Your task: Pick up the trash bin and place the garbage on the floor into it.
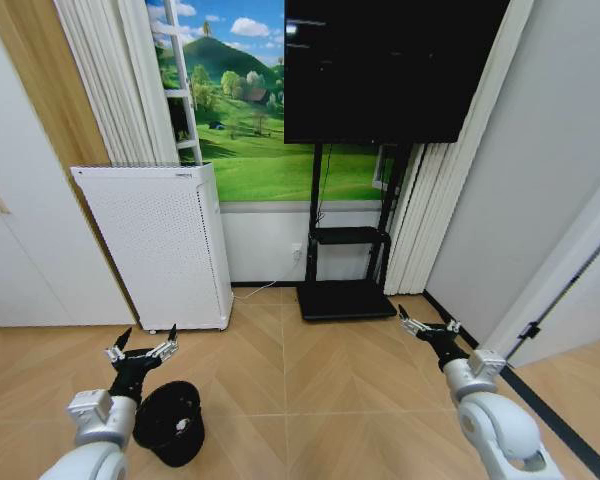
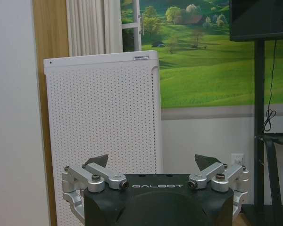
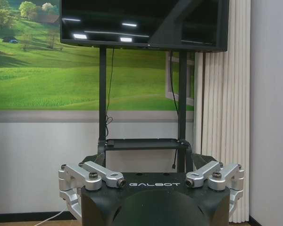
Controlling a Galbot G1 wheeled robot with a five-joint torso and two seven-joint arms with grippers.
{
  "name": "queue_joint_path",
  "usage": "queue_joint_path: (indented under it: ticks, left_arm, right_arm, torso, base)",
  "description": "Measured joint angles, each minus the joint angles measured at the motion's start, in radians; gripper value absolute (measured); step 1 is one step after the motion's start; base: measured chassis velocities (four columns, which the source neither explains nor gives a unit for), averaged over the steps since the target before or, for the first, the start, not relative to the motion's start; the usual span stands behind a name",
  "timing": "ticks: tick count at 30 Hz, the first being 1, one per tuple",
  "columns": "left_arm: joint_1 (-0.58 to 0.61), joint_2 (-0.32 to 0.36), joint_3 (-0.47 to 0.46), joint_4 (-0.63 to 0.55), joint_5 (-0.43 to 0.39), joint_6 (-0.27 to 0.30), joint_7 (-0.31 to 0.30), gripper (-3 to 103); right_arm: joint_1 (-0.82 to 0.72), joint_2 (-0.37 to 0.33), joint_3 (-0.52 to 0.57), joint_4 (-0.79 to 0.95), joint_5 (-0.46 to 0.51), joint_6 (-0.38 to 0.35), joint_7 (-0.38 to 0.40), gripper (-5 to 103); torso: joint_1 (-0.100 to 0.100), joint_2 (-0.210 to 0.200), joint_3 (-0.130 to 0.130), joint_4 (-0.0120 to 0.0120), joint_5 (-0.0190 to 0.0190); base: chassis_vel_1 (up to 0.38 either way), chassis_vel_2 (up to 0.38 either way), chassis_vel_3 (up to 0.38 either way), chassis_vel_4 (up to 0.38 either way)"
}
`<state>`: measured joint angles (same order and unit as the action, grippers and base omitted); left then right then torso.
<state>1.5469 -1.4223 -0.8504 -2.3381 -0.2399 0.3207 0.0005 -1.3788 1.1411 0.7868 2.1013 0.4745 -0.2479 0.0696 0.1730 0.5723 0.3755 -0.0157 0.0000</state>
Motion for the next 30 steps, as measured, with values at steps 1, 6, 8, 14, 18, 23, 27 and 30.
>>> queue_joint_path:
  ticks: [1,6,8,14,18,23,27,30]
  left_arm:
    - [0.000,-0.001,0.000,0.000,0.000,0.000,0.000,100]
    - [-0.001,-0.003,-0.001,-0.001,0.000,0.000,0.001,100]
    - [-0.001,-0.003,-0.001,0.000,0.000,-0.001,0.001,100]
    - [-0.007,-0.004,0.000,0.009,-0.001,-0.005,0.004,100]
    - [-0.011,-0.004,0.000,0.013,-0.001,-0.005,0.005,100]
    - [-0.015,0.000,0.001,0.023,-0.006,-0.012,0.013,100]
    - [-0.016,0.001,0.001,0.024,-0.006,-0.012,0.014,100]
    - [-0.016,0.001,0.001,0.026,-0.006,-0.013,0.016,100]
  right_arm:
    - [0.000,-0.001,0.002,0.000,0.001,0.000,-0.001,100]
    - [0.000,-0.005,0.003,0.000,0.002,0.000,-0.004,100]
    - [0.001,-0.006,0.003,-0.001,0.002,0.000,-0.004,100]
    - [0.002,-0.009,0.003,-0.001,0.004,-0.004,-0.004,100]
    - [0.005,-0.011,0.004,-0.001,0.005,-0.006,-0.004,100]
    - [0.005,-0.008,0.004,-0.001,0.004,-0.009,-0.004,100]
    - [0.002,-0.005,0.003,0.001,0.003,-0.009,-0.004,100]
    - [0.003,-0.005,0.003,0.002,0.003,-0.011,-0.004,100]
  torso:
    - [0.003,0.007,0.004,0.0000,0.0000]
    - [0.012,0.029,0.017,0.0000,0.0000]
    - [0.013,0.034,0.021,0.0000,0.0000]
    - [0.024,0.062,0.038,0.0000,0.0000]
    - [0.029,0.074,0.045,0.0000,0.0000]
    - [0.041,0.103,0.062,0.0000,0.0000]
    - [0.046,0.116,0.070,0.0000,0.0000]
    - [0.052,0.129,0.078,0.0000,0.0000]
  base:
    - [0.000,0.000,0.000,0.000]
    - [0.000,0.000,0.000,0.000]
    - [0.000,0.000,0.000,0.000]
    - [0.000,0.000,0.000,0.000]
    - [0.000,0.000,0.000,0.000]
    - [0.000,0.000,0.000,0.000]
    - [0.000,0.000,0.000,0.000]
    - [0.000,0.000,0.000,0.000]
